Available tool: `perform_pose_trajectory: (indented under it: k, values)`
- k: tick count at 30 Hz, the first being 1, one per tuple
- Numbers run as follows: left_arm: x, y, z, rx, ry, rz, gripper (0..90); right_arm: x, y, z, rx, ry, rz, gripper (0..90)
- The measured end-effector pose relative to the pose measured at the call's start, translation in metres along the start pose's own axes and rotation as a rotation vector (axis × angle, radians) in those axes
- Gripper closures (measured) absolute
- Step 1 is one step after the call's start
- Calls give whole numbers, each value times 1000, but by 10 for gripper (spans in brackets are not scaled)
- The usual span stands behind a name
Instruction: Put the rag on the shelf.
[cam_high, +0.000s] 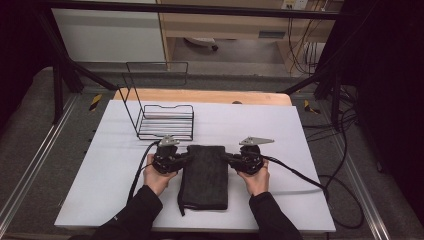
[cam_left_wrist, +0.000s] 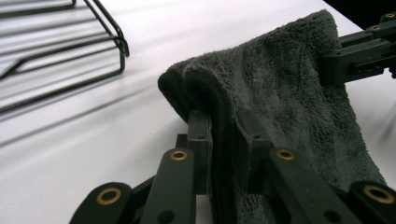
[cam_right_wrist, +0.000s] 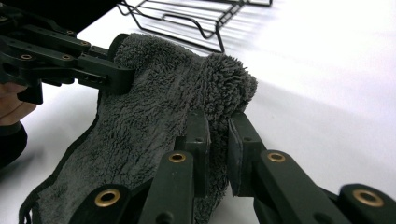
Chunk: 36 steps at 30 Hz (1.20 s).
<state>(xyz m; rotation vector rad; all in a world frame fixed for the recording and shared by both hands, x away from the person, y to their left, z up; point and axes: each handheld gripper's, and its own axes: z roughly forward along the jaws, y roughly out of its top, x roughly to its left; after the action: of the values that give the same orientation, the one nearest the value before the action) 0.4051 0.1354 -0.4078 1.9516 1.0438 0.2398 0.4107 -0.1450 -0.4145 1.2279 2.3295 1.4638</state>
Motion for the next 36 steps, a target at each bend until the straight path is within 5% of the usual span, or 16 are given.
perform_pose_trajectory:
  k: [11,23,36]
  values:
    - [-11,2,-24,-68,18,47,777,14,9,-9,-57,4,-40,815]
    - [-21,9,-52,-167,33,99,777,35,27,-26,-138,-19,-137,817]
    - [-28,18,-69,-251,41,121,778,47,38,-44,-219,-29,-183,820]
